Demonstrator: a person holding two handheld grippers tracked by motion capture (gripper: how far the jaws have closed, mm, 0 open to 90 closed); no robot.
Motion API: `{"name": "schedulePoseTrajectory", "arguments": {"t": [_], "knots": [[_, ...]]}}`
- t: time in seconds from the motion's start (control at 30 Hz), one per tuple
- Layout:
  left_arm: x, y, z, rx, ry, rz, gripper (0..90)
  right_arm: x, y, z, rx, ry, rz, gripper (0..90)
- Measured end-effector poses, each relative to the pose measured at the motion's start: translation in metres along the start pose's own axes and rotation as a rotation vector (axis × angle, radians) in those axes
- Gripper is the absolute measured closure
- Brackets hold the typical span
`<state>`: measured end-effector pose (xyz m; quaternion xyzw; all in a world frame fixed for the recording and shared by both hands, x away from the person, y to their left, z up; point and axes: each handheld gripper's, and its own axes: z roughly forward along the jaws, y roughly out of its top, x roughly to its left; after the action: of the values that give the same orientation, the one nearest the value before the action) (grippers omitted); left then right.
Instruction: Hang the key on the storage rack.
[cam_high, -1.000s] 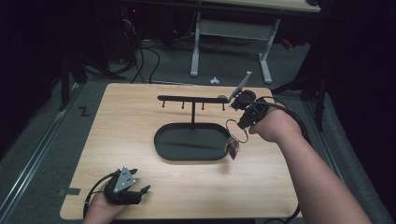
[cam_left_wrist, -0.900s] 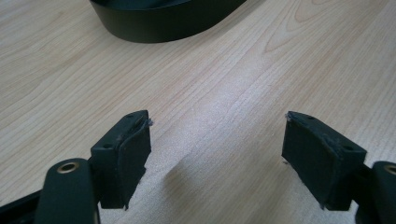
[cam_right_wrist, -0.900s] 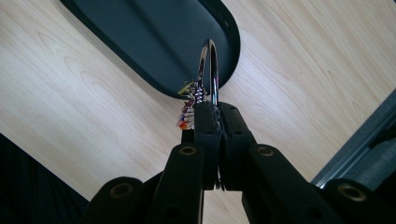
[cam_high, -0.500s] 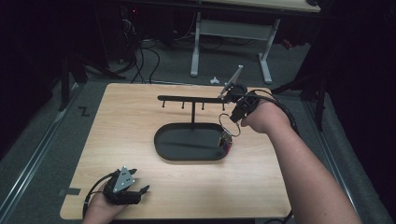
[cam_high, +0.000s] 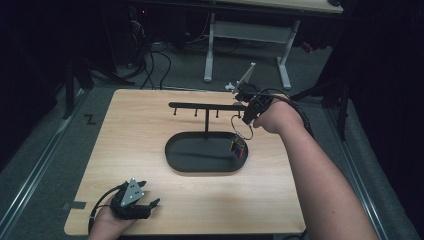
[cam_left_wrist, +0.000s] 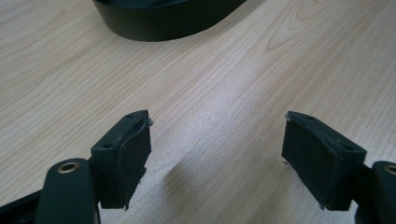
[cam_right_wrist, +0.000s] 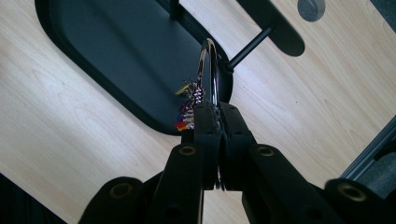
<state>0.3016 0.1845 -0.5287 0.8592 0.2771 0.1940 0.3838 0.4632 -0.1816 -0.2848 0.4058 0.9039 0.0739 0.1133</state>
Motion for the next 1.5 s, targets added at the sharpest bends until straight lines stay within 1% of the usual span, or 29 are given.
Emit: {"name": "schedulePoseTrajectory", "arguments": {"t": [0.03,0.07,0.1,0.17,0.23,0.27,0.33,0.4,0.43,0.53,0.57,0.6,0.63,0.7,0.73,0.77,0.83,0.93,1.03,1.07,1.1,1.17,1.23,1.27,1.3,1.5], "knots": [[0.0,0.0,0.0,0.0,0.0,0.0,24.3,0.0,0.001,0.0,0.001,0.006,0.016,88.0],[0.0,0.0,0.0,0.001,-0.001,0.0,24.2,-0.002,0.002,0.001,-0.003,0.004,0.004,88.0],[0.0,0.0,0.0,0.003,-0.002,0.002,24.2,-0.003,0.003,0.002,0.001,0.006,0.018,88.0],[0.0,0.0,0.0,0.002,-0.002,0.001,24.2,-0.003,0.005,0.003,0.004,0.005,0.025,88.0],[0.001,0.0,0.0,0.003,-0.002,0.001,24.3,-0.005,0.007,0.005,0.0,0.006,0.01,88.0],[0.001,0.0,0.0,0.004,-0.002,0.002,24.2,-0.005,0.008,0.006,0.001,0.006,0.016,88.0],[0.0,0.0,0.0,0.003,-0.002,0.002,24.2,-0.007,0.01,0.007,-0.002,0.007,0.012,88.0],[0.0,0.0,0.0,0.004,-0.003,0.003,24.2,-0.009,0.011,0.009,0.001,0.012,0.03,88.0],[0.0,0.0,0.0,0.006,-0.004,0.004,24.3,-0.011,0.011,0.01,0.002,0.009,0.024,87.9],[0.0,0.0,0.0,0.006,-0.005,0.004,24.3,-0.015,0.012,0.013,0.003,0.014,0.034,87.9],[0.0,0.0,0.0,0.007,-0.006,0.004,24.2,-0.015,0.012,0.013,0.009,0.016,0.048,87.9],[0.0,0.0,0.0,0.012,-0.009,0.005,24.3,-0.018,0.012,0.014,0.008,0.016,0.044,87.9],[0.0,0.0,0.0,0.014,-0.009,0.006,24.2,-0.019,0.011,0.014,0.011,0.018,0.059,87.9],[0.0,0.0,0.0,0.014,-0.01,0.006,24.2,-0.021,0.011,0.016,0.012,0.02,0.061,87.9],[0.0,0.0,0.0,0.014,-0.01,0.006,24.3,-0.022,0.011,0.016,0.015,0.023,0.074,87.9],[0.0,0.0,0.0,0.016,-0.011,0.007,24.2,-0.023,0.011,0.018,0.016,0.023,0.069,87.9],[0.0,0.0,0.0,0.016,-0.01,0.007,24.2,-0.025,0.011,0.019,0.017,0.029,0.08,87.9],[0.0,0.0,0.0,0.016,-0.011,0.007,24.3,-0.028,0.012,0.021,0.008,0.033,0.081,87.7],[0.0,-0.001,0.001,0.018,-0.012,0.007,24.3,-0.03,0.014,0.023,0.006,0.032,0.085,87.5],[0.0,-0.001,0.001,0.018,-0.012,0.007,24.2,-0.029,0.015,0.024,0.01,0.035,0.093,87.2],[0.0,-0.001,0.001,0.018,-0.012,0.006,24.2,-0.029,0.016,0.025,0.005,0.033,0.091,86.6],[0.001,-0.001,0.001,0.018,-0.011,0.006,24.3,-0.029,0.017,0.025,-0.004,0.038,0.105,84.8],[0.001,0.0,0.001,0.017,-0.011,0.006,24.2,-0.028,0.018,0.022,-0.026,0.031,0.115,82.1],[0.001,0.0,0.001,0.016,-0.011,0.006,24.3,-0.028,0.018,0.021,-0.035,0.03,0.108,81.3],[0.001,0.0,0.001,0.016,-0.011,0.007,24.2,-0.027,0.018,0.019,-0.041,0.029,0.112,80.6],[-0.001,0.001,0.002,0.01,-0.009,0.012,24.3,-0.024,0.014,0.012,-0.055,0.003,0.121,74.2]]}}
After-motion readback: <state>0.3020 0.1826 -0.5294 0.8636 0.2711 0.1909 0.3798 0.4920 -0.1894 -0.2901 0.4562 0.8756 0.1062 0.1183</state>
